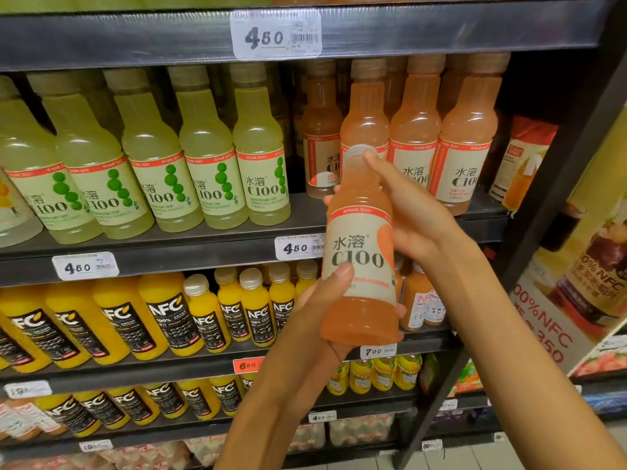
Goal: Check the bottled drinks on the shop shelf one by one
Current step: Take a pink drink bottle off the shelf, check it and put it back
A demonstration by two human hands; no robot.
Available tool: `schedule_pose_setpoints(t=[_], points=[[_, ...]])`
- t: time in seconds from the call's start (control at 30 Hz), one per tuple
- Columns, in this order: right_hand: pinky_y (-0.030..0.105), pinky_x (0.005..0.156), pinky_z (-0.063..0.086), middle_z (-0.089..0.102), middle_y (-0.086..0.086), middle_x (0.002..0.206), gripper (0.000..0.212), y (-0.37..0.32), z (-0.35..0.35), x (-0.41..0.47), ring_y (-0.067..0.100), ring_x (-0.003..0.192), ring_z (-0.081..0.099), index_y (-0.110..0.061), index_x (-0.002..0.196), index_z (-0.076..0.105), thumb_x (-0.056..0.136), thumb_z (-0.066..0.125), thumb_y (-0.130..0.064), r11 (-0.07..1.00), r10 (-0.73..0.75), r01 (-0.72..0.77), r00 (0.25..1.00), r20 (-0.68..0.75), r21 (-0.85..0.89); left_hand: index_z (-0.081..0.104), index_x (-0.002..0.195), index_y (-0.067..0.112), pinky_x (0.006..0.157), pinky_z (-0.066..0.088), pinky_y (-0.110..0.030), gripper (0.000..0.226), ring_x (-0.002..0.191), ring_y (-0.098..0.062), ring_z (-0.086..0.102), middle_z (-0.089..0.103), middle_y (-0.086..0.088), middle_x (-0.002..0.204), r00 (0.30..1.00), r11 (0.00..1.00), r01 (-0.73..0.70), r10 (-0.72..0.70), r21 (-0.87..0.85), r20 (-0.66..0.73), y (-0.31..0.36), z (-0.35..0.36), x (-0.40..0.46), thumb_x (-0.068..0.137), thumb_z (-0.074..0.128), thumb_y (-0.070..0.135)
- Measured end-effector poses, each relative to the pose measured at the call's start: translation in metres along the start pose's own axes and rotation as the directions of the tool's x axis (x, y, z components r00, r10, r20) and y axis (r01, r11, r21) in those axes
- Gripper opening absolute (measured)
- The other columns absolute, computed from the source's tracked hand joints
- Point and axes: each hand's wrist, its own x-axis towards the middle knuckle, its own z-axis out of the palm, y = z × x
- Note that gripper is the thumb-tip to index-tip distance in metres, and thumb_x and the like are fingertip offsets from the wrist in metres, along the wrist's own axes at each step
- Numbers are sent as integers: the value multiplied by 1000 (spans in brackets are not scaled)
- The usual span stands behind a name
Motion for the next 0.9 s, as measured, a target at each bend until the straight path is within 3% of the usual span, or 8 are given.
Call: schedule_pose_setpoints(t=[0.1,0.2,0.37,0.43,0.5,0.6,0.7,0.9], points=[[40,92,51,65,16,93,34,3,2,1,29,97,62,-3,111,58,98,50,-33,999,18,-18,1000,-4,-36,66,114,3,66,58,-39,51,81,-31,69,66,-25,105,998,995,16,-10,-101,61,5,0,-1,79,64,40],[38,87,53,66,15,89,28,3,4,1,28,91,63,-4,105,60,98,51,-30,999,-15,15,1000,-6,-31,64,117,3,70,58,-40,56,85,-31,69,65,-25,109,994,994,-5,17,-110,112,5,-1,-2,77,74,41],[33,68,59,70,13,82,22,-1,10,1,24,74,70,-7,102,59,97,52,-28,988,-146,149,984,106,-24,64,120,13,86,56,-40,57,102,-30,67,67,-18,116,997,994,-73,72,81,17,-4,-3,0,73,76,42],[32,65,58,68,10,82,20,-5,14,1,23,72,70,-9,106,58,98,50,-26,976,-211,216,966,149,-21,57,124,19,83,56,-31,60,105,-23,67,69,-9,115,994,970,-85,99,226,-52,-3,-6,3,71,70,44],[32,66,57,67,9,86,22,-8,16,1,22,74,69,-11,115,56,99,48,-24,952,-284,299,941,184,-62,55,121,25,73,53,-18,62,96,-10,69,72,1,107,982,913,-127,170,387,-79,-2,-8,7,64,68,46],[34,71,56,64,10,94,32,-9,20,-1,22,80,67,-8,130,47,101,46,-20,909,-357,397,899,255,-128,55,111,29,65,51,-11,55,86,-2,68,72,8,98,958,836,-192,274,513,-88,-2,-10,16,61,74,41],[34,73,56,64,10,101,39,-8,20,-2,22,85,67,-4,137,41,100,46,-15,869,-411,471,857,312,-150,55,106,30,63,52,-12,47,81,-1,68,72,11,92,934,796,-244,347,553,-87,-5,-15,25,65,78,29],[32,81,54,67,9,113,50,-13,17,-4,21,101,66,-7,144,35,96,44,-12,846,-458,522,817,350,-110,54,115,25,70,54,-21,59,88,-6,67,69,5,96,883,695,-279,457,663,-107,0,-25,43,62,75,40]])
